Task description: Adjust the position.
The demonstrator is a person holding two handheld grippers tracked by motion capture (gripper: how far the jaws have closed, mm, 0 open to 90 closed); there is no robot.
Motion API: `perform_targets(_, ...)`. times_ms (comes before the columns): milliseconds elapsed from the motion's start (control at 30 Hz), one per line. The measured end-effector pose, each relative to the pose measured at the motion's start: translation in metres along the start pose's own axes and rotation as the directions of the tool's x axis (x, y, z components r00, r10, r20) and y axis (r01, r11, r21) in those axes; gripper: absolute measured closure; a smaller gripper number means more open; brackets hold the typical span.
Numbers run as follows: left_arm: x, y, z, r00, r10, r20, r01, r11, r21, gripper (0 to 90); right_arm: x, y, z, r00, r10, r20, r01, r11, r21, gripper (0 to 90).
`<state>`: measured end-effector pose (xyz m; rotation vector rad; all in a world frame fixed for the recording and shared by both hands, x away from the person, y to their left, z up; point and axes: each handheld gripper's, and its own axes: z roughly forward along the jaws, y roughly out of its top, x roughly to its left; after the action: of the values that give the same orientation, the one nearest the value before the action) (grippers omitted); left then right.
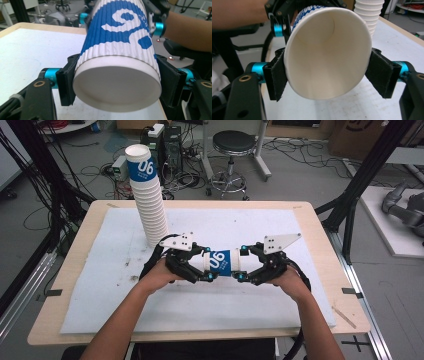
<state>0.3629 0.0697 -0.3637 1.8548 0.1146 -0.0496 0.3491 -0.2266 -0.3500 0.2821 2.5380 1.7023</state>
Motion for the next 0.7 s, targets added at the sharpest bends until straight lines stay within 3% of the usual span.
perform_targets(67,0.001,0.0,0.0,1.0,-0.005,-0.002,0.004,0.9998,-0.018,29.1,-0.002,0.0,0.0,0.9988,0.048,-0.01,-0.049,0.998,-0.03,19.3)
perform_targets(133,0.002,0.001,-0.001,0.9998,-0.016,-0.008,0.016,0.9987,-0.048,29.3,-0.002,0.0,-0.002,0.9958,0.091,0.001,-0.091,0.991,-0.094,18.1)
perform_targets(267,0.003,-0.002,-0.004,0.9996,-0.029,0.003,0.029,0.9909,-0.132,29.8,-0.004,-0.003,-0.005,0.9904,0.138,0.004,-0.135,0.977,-0.166,14.6)
perform_targets(333,0.002,-0.003,-0.001,0.9998,-0.018,0.011,0.019,0.9941,-0.107,29.6,-0.004,-0.004,-0.001,0.99,0.14,-0.016,-0.141,0.978,-0.156,14.7)
perform_targets(400,0.0,-0.005,0.003,0.9999,-0.014,0.009,0.014,0.9974,-0.071,29.4,-0.002,-0.004,0.003,0.993,0.113,-0.034,-0.117,0.984,-0.134,18.1)
perform_targets(500,-0.003,-0.005,0.006,0.9999,-0.009,-0.014,0.008,0.9993,-0.036,29.0,-0.001,-0.002,0.001,0.998,0.062,-0.016,-0.063,0.992,-0.108,21.1)
perform_targets(567,-0.005,-0.004,0.008,0.9982,0.001,-0.06,-0.001,0.9999,0.012,24.7,0.0,-0.001,0.001,0.9991,0.042,-0.006,-0.042,0.996,-0.078,23.0)
perform_targets(700,-0.005,-0.005,0.009,0.997,0.005,-0.077,-0.002,0.999,0.046,22.4,0.002,0.003,0.003,0.9994,0.024,0.023,-0.023,1.0,-0.016,23.4)
